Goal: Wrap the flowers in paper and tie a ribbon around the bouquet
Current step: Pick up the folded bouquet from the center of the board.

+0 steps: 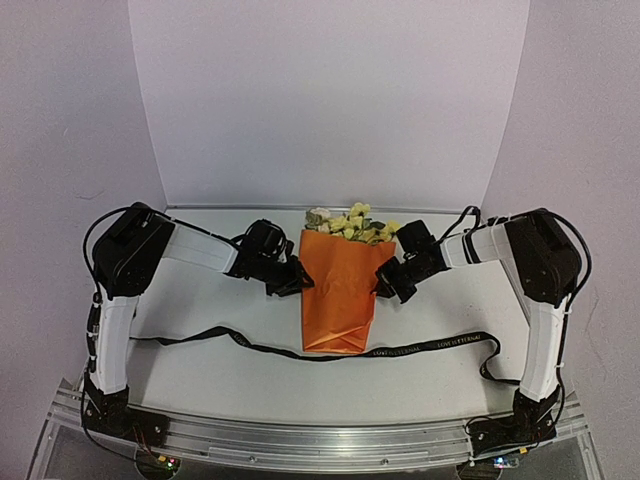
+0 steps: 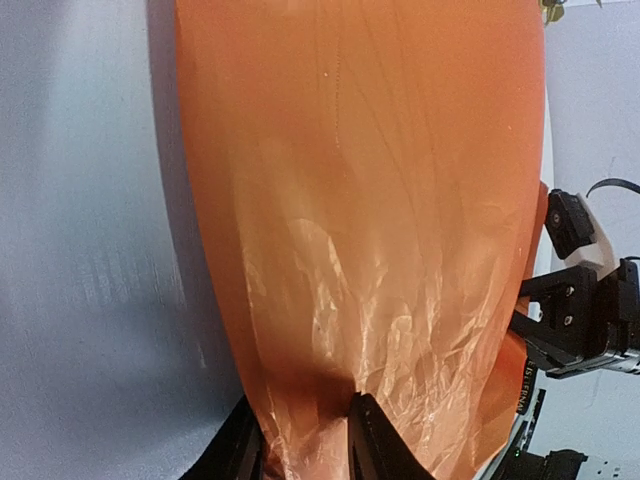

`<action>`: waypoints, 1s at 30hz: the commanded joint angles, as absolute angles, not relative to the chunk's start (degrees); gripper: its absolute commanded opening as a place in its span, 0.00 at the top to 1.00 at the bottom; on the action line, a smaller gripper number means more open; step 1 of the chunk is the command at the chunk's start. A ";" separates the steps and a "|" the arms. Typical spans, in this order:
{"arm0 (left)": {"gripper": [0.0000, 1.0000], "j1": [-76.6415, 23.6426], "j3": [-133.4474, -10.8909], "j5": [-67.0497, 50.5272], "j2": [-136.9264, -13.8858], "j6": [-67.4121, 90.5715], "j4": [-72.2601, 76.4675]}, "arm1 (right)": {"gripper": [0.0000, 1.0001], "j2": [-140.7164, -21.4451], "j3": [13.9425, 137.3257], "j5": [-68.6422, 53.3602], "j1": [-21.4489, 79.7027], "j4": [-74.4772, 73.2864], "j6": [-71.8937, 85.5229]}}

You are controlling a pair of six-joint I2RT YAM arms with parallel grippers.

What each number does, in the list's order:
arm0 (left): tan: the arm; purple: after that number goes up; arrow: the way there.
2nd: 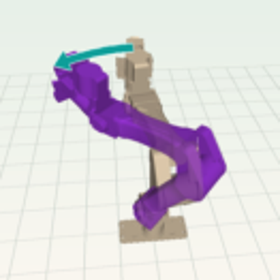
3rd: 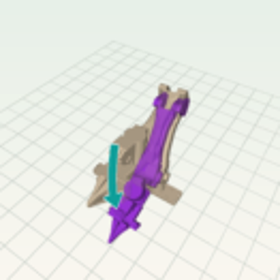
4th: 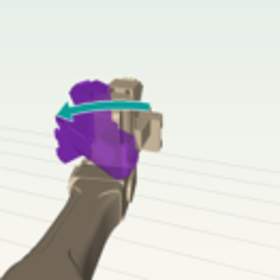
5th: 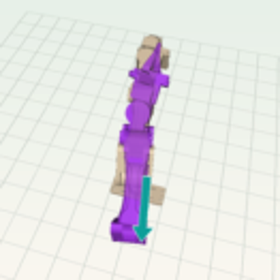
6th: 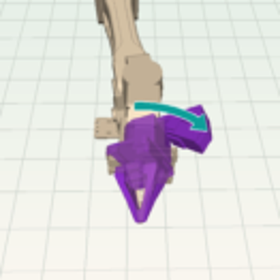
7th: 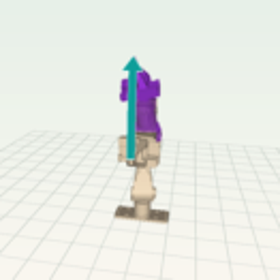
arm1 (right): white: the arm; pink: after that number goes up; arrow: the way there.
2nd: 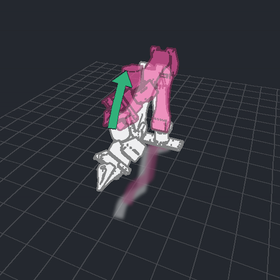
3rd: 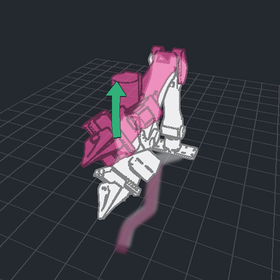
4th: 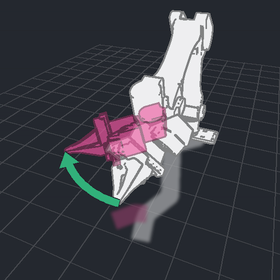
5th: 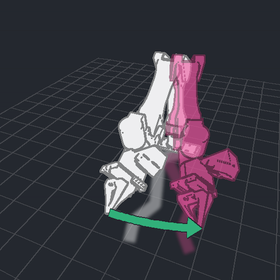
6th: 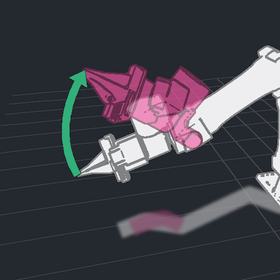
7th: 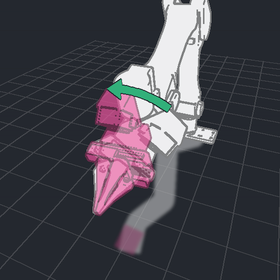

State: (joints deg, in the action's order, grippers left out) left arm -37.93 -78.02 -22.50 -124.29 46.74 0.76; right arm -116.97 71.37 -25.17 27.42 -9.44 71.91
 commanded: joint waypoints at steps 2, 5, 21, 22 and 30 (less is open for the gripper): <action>0.86 -37.97 -81.31 -23.49 -124.00 45.81 0.35 | 1.00 -113.22 74.85 -25.49 27.77 -17.16 66.34; 0.98 -37.97 -82.46 -24.13 -123.29 45.35 -1.60 | 1.00 -112.61 75.72 -25.49 27.84 -19.07 64.85; 1.00 -37.97 -86.93 -26.64 -118.15 45.40 -9.42 | 1.00 -108.51 78.23 -24.29 29.36 -28.16 59.52; 1.00 -38.01 -86.62 -26.62 -117.59 45.46 -9.70 | 1.00 -108.26 78.01 -24.30 29.54 -28.32 59.51; 1.00 -39.30 -82.20 -26.76 -113.22 46.03 -10.13 | 1.00 -106.42 74.90 -23.52 31.43 -28.48 59.11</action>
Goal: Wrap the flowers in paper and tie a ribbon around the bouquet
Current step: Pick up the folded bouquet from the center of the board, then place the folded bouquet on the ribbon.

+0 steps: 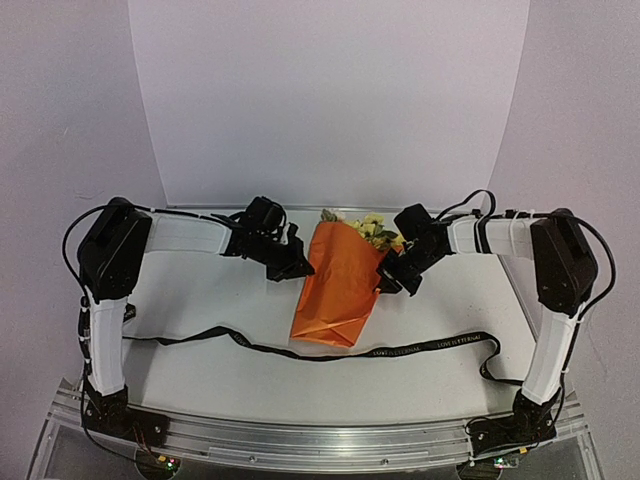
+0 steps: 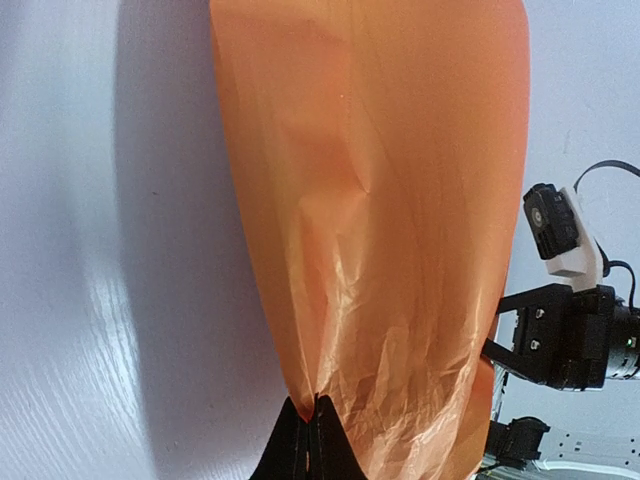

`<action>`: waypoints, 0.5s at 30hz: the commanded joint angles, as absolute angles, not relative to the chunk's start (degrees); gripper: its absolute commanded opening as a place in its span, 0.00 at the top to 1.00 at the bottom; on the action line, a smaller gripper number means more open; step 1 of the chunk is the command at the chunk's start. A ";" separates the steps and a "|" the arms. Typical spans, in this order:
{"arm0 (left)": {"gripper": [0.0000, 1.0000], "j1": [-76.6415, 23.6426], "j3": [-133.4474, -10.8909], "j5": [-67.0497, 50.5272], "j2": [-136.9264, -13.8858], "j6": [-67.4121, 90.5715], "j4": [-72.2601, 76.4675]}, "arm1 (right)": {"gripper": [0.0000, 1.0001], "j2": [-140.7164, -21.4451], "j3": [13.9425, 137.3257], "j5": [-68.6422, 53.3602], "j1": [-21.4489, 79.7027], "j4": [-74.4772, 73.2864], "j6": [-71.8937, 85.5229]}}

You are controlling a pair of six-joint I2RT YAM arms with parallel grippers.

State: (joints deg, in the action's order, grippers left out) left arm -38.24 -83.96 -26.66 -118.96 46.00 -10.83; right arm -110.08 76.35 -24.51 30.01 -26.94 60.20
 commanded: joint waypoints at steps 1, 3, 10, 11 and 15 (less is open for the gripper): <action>1.00 -39.67 -81.46 -26.46 -112.60 46.13 -10.22 | 1.00 -106.17 74.33 -23.28 31.72 -28.43 58.99; 1.00 -40.36 -79.89 -25.94 -111.46 46.39 -10.27 | 1.00 -105.57 72.99 -22.73 32.46 -28.22 58.79; 1.00 -43.62 -71.59 -23.47 -106.56 48.84 -8.24 | 1.00 -102.97 67.64 -21.48 35.10 -26.75 58.54; 1.00 -44.18 -70.34 -22.98 -105.79 49.25 -7.78 | 1.00 -102.54 66.76 -21.25 35.56 -26.38 58.67; 1.00 -46.13 -65.63 -20.79 -102.42 50.94 -6.21 | 1.00 -100.47 63.52 -19.94 37.75 -25.59 58.97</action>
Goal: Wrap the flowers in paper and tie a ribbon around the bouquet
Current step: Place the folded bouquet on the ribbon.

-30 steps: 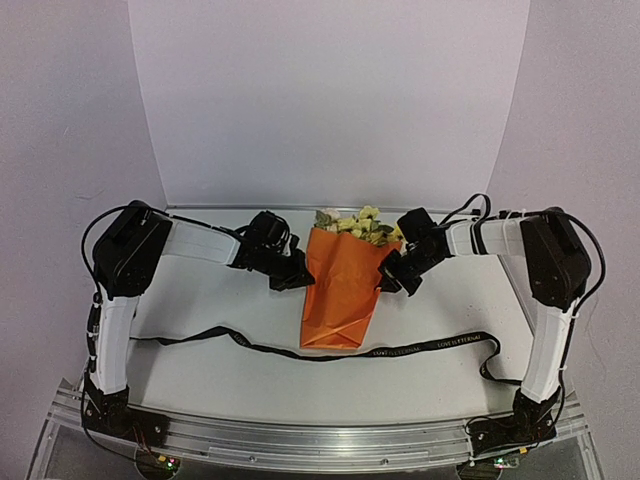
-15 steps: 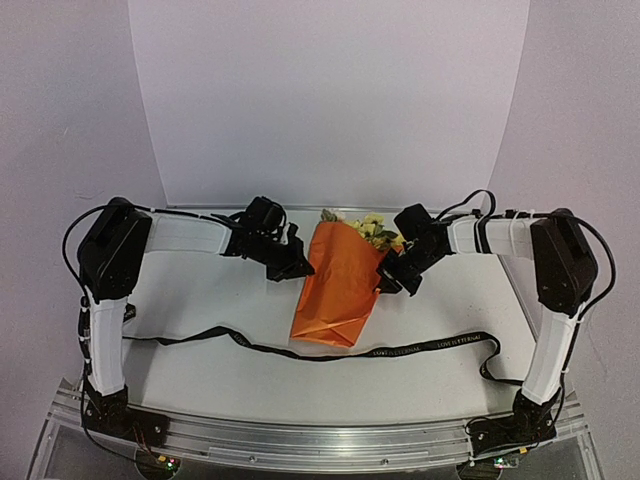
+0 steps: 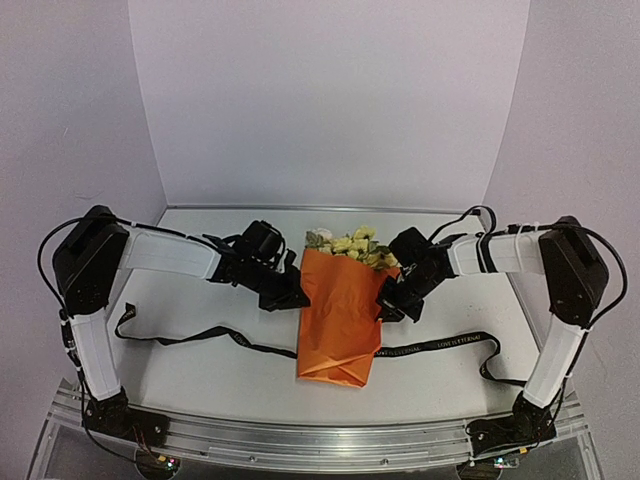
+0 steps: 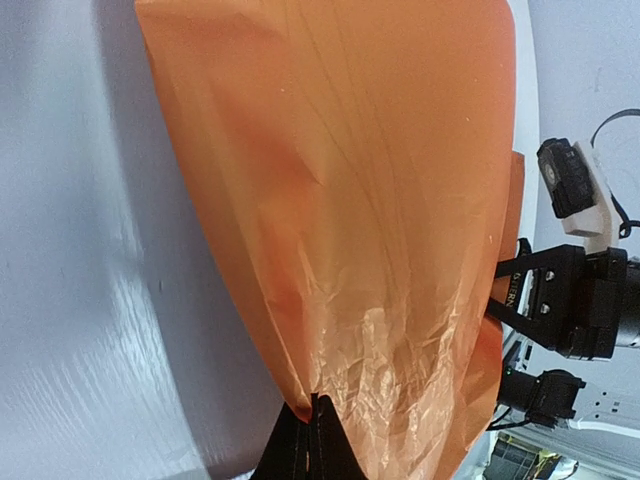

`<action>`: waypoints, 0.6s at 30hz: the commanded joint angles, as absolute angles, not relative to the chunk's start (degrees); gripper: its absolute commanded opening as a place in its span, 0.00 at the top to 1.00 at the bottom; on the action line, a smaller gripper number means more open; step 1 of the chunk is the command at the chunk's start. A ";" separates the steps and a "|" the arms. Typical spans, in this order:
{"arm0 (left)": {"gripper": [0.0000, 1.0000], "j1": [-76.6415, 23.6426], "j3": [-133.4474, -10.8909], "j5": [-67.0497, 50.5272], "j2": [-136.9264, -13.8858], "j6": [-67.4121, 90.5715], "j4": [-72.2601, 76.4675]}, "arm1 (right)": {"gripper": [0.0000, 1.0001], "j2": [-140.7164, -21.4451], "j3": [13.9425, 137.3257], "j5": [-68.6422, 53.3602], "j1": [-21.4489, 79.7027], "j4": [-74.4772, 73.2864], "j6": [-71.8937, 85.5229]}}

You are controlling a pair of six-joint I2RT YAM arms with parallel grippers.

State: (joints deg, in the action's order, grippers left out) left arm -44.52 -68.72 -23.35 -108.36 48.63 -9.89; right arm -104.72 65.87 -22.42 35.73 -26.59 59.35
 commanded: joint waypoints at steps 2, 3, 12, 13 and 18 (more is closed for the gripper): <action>1.00 -47.14 -63.85 -20.05 -101.00 51.61 -5.75 | 1.00 -99.22 61.97 -18.99 38.78 -25.31 58.97; 1.00 -47.60 -63.07 -19.73 -100.46 51.88 -5.65 | 1.00 -98.69 61.28 -18.57 39.28 -25.08 58.97; 0.74 -48.70 -56.20 -14.23 -95.06 54.85 -4.41 | 0.84 -95.96 57.47 -15.80 41.84 -24.19 57.81; 0.68 -48.70 -55.77 -13.20 -93.98 54.96 -4.87 | 0.77 -95.13 57.21 -15.34 41.84 -24.58 57.42; 0.44 -48.49 -55.85 -5.50 -89.36 55.13 -10.65 | 0.51 -90.98 57.09 -11.50 41.84 -31.00 54.47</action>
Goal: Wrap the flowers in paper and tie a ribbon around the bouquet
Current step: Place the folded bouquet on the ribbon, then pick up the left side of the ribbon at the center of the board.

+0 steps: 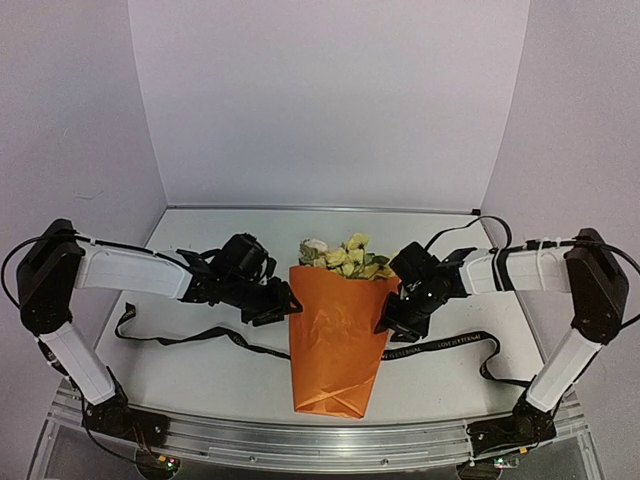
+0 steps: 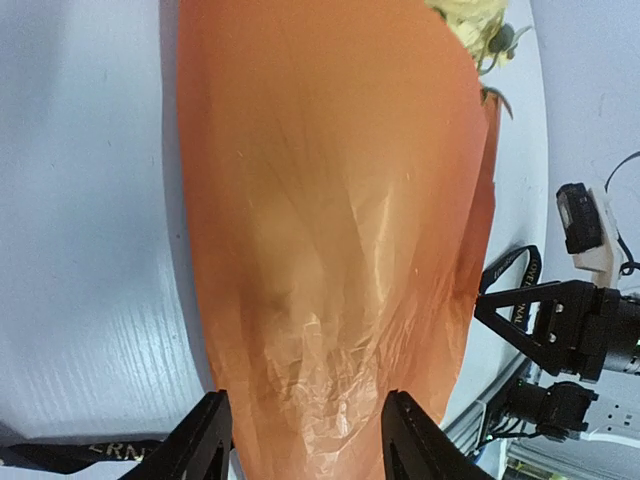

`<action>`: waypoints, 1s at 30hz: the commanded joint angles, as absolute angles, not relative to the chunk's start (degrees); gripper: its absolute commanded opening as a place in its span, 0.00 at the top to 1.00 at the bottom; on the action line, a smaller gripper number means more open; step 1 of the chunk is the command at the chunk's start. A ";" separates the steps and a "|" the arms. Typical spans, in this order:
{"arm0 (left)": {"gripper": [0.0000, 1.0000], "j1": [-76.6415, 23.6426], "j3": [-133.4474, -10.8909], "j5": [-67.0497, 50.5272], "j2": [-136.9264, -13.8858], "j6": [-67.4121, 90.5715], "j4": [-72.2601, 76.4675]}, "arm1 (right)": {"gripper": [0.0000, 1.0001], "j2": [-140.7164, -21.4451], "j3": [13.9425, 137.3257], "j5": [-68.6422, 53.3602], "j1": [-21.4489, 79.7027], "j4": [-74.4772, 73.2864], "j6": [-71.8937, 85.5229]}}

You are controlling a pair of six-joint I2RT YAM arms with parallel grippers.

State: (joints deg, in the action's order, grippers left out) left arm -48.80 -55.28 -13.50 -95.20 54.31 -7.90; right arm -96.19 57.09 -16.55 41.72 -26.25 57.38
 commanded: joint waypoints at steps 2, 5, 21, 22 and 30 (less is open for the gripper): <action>0.38 -48.12 -55.51 -1.80 -87.19 56.46 -13.49 | 0.43 -88.78 56.17 -8.73 41.84 -33.47 54.18; 0.36 -46.38 -53.35 4.33 -82.79 61.93 -19.13 | 0.33 -83.60 53.01 -2.76 41.84 -36.46 54.66; 0.29 -42.03 -37.24 24.10 -61.32 104.32 -49.96 | 0.07 -61.90 37.46 16.36 41.04 -42.13 61.09; 0.29 -40.57 -36.39 24.57 -60.86 104.03 -49.98 | 0.06 -61.72 37.39 16.16 40.75 -42.49 60.80; 0.26 -26.86 -32.49 22.34 -62.40 93.26 -43.60 | 0.02 -59.60 34.30 13.13 36.10 -44.30 64.06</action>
State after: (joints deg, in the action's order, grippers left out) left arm -31.50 -33.54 21.98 -61.80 98.23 -46.82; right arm -61.29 36.34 13.13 38.36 -42.17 60.89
